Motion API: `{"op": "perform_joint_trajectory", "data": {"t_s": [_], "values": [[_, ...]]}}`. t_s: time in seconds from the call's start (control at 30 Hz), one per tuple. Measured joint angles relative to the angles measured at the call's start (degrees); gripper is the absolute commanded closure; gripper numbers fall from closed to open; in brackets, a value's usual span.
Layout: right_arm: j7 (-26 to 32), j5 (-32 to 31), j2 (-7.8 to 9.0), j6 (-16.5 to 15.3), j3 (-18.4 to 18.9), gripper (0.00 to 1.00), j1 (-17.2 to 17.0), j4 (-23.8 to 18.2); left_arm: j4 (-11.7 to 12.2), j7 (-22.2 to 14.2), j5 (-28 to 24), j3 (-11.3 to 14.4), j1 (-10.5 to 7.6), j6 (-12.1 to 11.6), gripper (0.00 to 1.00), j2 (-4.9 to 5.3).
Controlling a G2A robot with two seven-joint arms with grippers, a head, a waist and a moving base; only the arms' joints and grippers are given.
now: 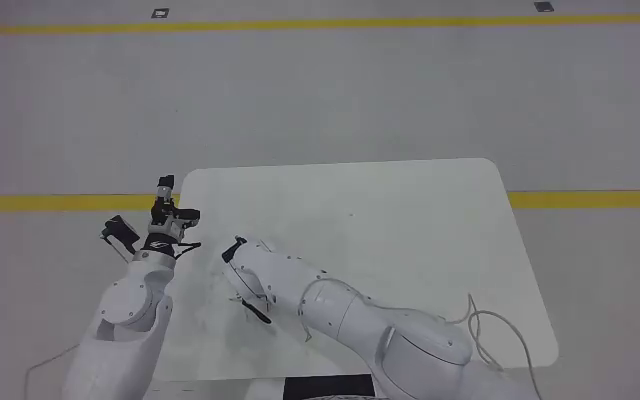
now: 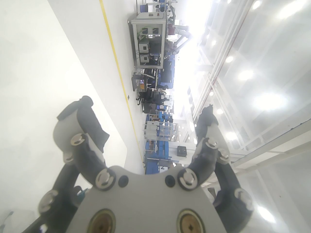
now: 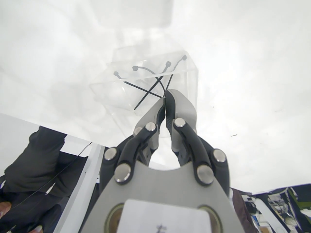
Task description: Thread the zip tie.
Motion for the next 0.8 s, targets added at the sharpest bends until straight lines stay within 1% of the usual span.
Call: {"op": "perform_joint_trajectory", "data": {"t_s": [0.13, 0.37, 0.47, 0.8], "values": [[1.25, -2.89, 0.29, 0.00, 1.91, 1.00, -0.82, -1.52, 0.00, 0.00, 0.00, 0.00, 0.00, 0.00, 0.00, 0.00], [4.00, -10.04, 0.86, 0.00, 5.36, 1.00, -2.73, -4.88, 0.00, 0.00, 0.00, 0.00, 0.00, 0.00, 0.00, 0.00], [4.25, -12.58, 1.14, 0.00, 6.02, 1.00, -3.43, -6.00, 0.00, 0.00, 0.00, 0.00, 0.00, 0.00, 0.00, 0.00], [4.21, -17.41, 2.39, 0.00, 7.53, 1.00, -6.15, -10.87, 0.00, 0.00, 0.00, 0.00, 0.00, 0.00, 0.00, 0.00]]}}
